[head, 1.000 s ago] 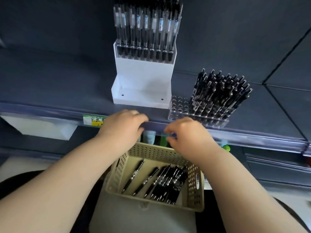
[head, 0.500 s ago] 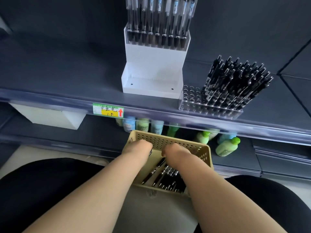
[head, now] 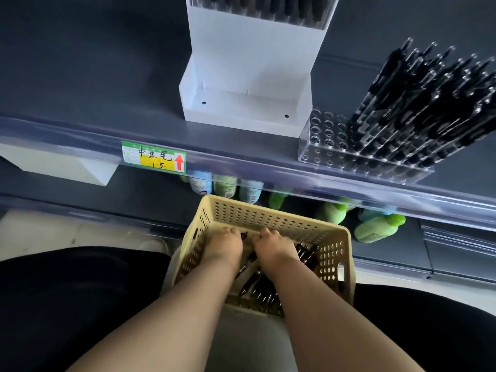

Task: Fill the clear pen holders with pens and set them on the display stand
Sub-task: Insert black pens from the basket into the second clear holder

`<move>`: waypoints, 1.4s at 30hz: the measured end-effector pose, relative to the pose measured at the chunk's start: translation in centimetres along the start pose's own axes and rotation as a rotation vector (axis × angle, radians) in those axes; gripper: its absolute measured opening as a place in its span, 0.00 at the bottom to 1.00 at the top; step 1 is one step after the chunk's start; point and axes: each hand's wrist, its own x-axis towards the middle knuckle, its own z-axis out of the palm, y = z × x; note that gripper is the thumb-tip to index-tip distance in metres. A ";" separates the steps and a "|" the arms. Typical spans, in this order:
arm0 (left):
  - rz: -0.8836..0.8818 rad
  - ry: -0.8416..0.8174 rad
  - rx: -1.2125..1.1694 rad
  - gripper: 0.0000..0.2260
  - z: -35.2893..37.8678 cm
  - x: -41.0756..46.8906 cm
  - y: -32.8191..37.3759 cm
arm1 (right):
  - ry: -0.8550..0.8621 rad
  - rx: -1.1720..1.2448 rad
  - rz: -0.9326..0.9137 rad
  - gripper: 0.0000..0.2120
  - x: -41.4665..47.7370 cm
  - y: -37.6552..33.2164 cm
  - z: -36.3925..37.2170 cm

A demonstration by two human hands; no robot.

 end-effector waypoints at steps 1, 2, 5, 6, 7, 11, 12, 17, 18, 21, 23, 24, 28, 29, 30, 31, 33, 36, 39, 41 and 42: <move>-0.003 -0.004 -0.014 0.20 0.1 0.0 0.0 | -0.004 -0.028 -0.008 0.21 0.0 0.0 0.0; -0.004 -0.009 -0.025 0.21 0.3 0.1 0.0 | -0.013 -0.054 -0.013 0.21 0.0 0.1 -0.1; 0.013 0.024 -0.101 0.22 0.9 -0.6 -0.3 | -0.022 -0.086 -0.024 0.22 -0.4 0.2 -0.2; 0.026 0.040 -0.118 0.21 1.1 -1.0 -0.5 | -0.019 -0.085 -0.026 0.22 -0.7 0.2 -0.3; 0.038 0.060 -0.129 0.21 1.2 -1.4 -0.8 | -0.018 -0.080 -0.027 0.21 -1.0 0.3 -0.4; 0.051 0.106 -0.144 0.22 1.7 -3.6 -1.8 | -0.021 -0.034 -0.016 0.18 -3.0 0.7 -0.8; 0.051 0.115 -0.147 0.23 1.7 -4.1 -2.0 | -0.016 0.001 -0.005 0.17 -3.5 0.7 -1.0; 0.085 0.248 -0.209 0.21 -0.2 -6.2 -1.6 | 0.105 0.301 0.046 0.12 -5.4 0.0 -3.8; 0.094 0.275 -0.255 0.19 -0.8 -6.6 -1.4 | 0.155 0.371 0.038 0.11 -5.7 -0.1 -4.6; 0.149 0.379 -0.378 0.17 -3.9 -8.3 -0.5 | 0.353 0.554 -0.006 0.10 -7.4 0.1 -7.4; 0.180 0.488 -0.450 0.16 -6.3 -9.6 0.1 | 0.483 0.612 -0.047 0.10 -8.9 0.5 -9.3; 0.194 0.560 -0.495 0.13 -7.6 -10.3 0.3 | 0.542 0.639 -0.063 0.09 -9.8 0.7 -10.4; 0.305 0.784 -0.663 0.07 -12.4 -12.5 0.6 | 0.803 0.740 -0.088 0.09 -13.0 2.0 -14.3; 0.329 0.823 -0.702 0.07 -13.6 -12.9 0.6 | 0.874 0.765 -0.084 0.09 -13.6 2.4 -15.4; 0.354 0.850 -0.748 0.07 -14.7 -13.2 0.6 | 0.937 0.793 -0.078 0.08 -14.2 2.8 -16.3; 0.384 0.873 -0.802 0.07 -16.0 -13.4 0.6 | 0.997 0.820 -0.073 0.08 -14.7 3.4 -17.4; 0.454 0.887 -0.919 0.07 -18.2 -13.6 0.8 | 1.111 0.870 -0.063 0.06 -15.7 4.3 -19.5; 0.538 0.890 -1.053 0.09 -21.3 -13.1 2.0 | 1.243 0.890 -0.016 0.05 -16.4 6.1 -22.8; 0.626 0.896 -1.076 0.06 -23.7 -12.0 3.8 | 1.281 0.844 0.022 0.05 -16.0 7.6 -25.2; 0.683 0.899 -1.062 0.05 -24.5 -11.0 5.0 | 1.268 0.794 0.052 0.06 -15.1 8.4 -25.9; 0.699 0.900 -1.057 0.05 -24.6 -10.5 5.5 | 1.260 0.770 0.066 0.07 -14.6 8.6 -25.9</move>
